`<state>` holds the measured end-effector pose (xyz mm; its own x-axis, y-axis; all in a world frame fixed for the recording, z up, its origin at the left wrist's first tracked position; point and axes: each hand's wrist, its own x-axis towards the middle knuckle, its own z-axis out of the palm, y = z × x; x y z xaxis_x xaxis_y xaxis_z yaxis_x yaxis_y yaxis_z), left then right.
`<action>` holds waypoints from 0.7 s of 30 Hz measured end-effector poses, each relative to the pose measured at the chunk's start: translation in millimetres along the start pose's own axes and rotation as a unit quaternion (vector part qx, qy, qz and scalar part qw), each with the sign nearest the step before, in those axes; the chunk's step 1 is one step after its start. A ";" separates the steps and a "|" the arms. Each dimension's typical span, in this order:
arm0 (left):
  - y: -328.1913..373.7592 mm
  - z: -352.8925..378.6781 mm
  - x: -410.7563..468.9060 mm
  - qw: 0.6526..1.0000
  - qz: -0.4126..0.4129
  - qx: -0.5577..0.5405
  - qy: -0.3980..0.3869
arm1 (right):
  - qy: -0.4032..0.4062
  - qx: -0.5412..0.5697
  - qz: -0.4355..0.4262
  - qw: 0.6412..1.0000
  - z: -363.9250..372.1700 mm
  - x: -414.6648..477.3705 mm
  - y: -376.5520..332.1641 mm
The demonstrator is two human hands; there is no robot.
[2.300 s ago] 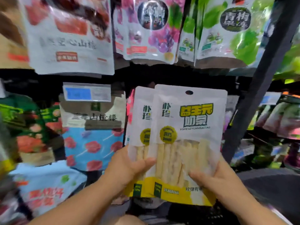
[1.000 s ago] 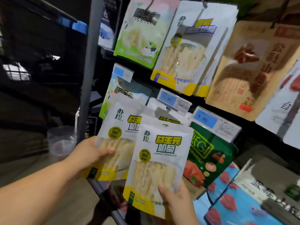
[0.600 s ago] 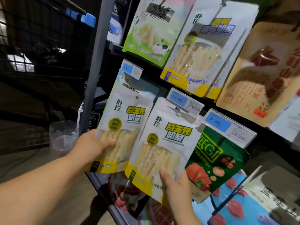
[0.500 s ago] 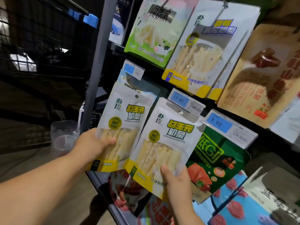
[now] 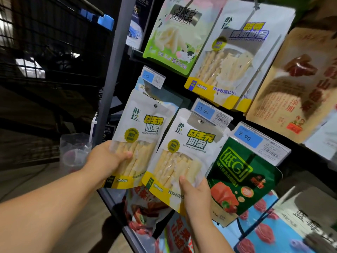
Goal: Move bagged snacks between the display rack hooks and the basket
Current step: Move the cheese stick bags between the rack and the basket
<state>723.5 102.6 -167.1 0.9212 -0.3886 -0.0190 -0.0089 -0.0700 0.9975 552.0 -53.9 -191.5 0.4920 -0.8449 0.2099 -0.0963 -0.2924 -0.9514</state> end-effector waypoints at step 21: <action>-9.0 2.3 6.4 1.000 -0.003 -0.013 -0.027 | 0.048 -0.074 0.049 0.995 -6.0 36.9 14.9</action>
<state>728.6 98.7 -176.4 0.8986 -0.4378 -0.0285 0.0080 -0.0486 0.9988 563.5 -92.1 -196.6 0.3896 -0.9096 0.1444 -0.2707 -0.2630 -0.9260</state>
